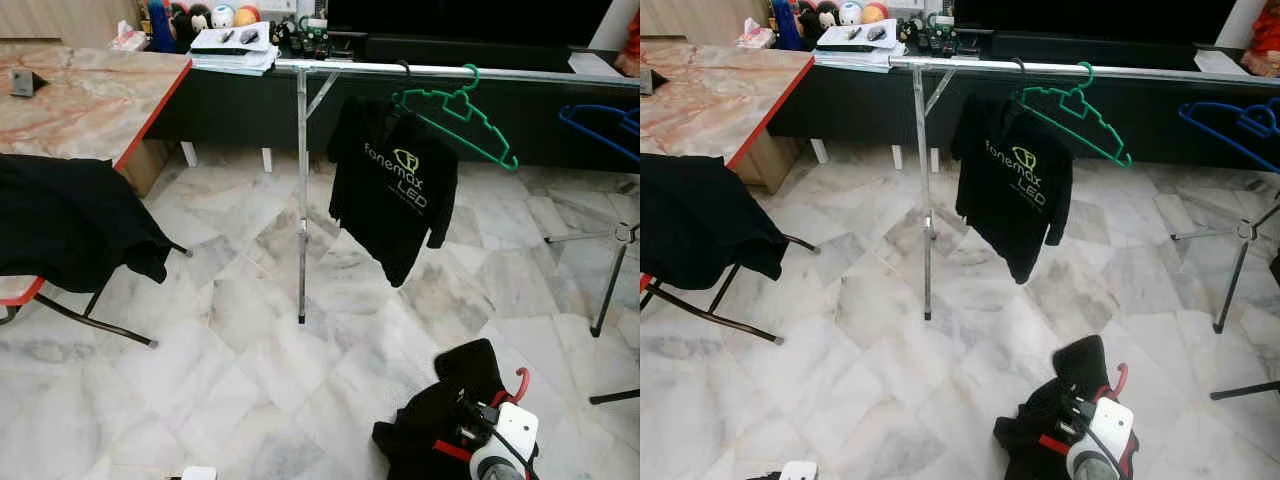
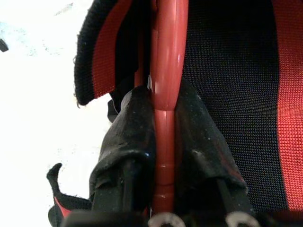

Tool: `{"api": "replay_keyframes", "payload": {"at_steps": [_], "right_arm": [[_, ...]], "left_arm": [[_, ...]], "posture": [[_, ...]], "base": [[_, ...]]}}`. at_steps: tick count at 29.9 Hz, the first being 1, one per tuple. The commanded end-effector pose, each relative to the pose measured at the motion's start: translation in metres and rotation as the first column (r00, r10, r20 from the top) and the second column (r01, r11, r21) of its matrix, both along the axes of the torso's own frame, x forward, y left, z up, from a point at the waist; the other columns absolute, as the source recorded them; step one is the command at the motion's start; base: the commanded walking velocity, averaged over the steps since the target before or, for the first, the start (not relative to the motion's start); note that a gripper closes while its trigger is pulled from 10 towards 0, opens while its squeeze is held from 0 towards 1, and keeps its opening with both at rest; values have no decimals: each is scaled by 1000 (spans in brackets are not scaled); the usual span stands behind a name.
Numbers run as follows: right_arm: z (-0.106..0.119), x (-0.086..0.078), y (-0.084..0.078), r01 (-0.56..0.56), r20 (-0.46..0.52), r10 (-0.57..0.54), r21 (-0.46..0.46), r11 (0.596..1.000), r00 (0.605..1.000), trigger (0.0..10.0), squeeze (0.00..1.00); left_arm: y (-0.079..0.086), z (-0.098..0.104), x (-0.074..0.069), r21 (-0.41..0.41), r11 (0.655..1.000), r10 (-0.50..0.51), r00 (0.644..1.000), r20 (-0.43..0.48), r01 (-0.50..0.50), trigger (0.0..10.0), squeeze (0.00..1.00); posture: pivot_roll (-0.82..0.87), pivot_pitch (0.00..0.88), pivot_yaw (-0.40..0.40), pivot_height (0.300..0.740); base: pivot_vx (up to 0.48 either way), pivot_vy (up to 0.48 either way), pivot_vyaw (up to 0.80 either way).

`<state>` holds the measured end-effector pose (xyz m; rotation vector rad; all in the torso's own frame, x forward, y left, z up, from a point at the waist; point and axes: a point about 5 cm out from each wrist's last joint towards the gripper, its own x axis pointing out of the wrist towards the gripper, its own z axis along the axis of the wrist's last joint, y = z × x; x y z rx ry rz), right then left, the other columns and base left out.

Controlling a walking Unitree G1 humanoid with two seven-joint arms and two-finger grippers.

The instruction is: Hang hanger

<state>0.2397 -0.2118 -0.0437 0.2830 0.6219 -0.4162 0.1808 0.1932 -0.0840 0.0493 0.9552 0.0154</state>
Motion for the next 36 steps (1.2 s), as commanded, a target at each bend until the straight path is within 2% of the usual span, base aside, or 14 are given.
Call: {"api": "replay_keyframes", "payload": {"at_steps": [1, 6, 14, 25, 36], "right_arm": [[0, -1, -3, 16, 3, -16, -2, 1000, 1000, 10000, 0], [0, -1, -2, 13, 2, -13, 0, 1000, 1000, 10000, 0], [-1, -1, 0, 7, 1, -7, 5, 1000, 1000, 10000, 0], [-2, -3, 1, 5, -8, -5, 11, 1000, 1000, 10000, 0], [-2, -2, 1, 11, -5, -11, 13, 1000, 1000, 10000, 0]], "left_arm": [[5, -5, -12, 7, 1000, 3, 999, -54, -3, 10000, 0], [5, -6, -14, 8, 1000, 4, 998, -58, -3, 10000, 0], [-4, -9, -18, 3, 1000, -6, 998, -64, 6, 10000, 0], [6, -8, -19, 12, 1000, -7, 998, -64, 8, 10000, 0], [6, -8, -20, 13, 1000, -8, 998, -63, 8, 10000, 0]], "posture": [[36, 160, -26, 740], [46, 146, -23, 740], [51, 119, -19, 740], [47, 110, -16, 740], [44, 132, -14, 740]], "base": [[0, 0, 0], [0, 0, 0], [0, 0, 0], [-261, 0, 0], [-282, 0, 0]]}}
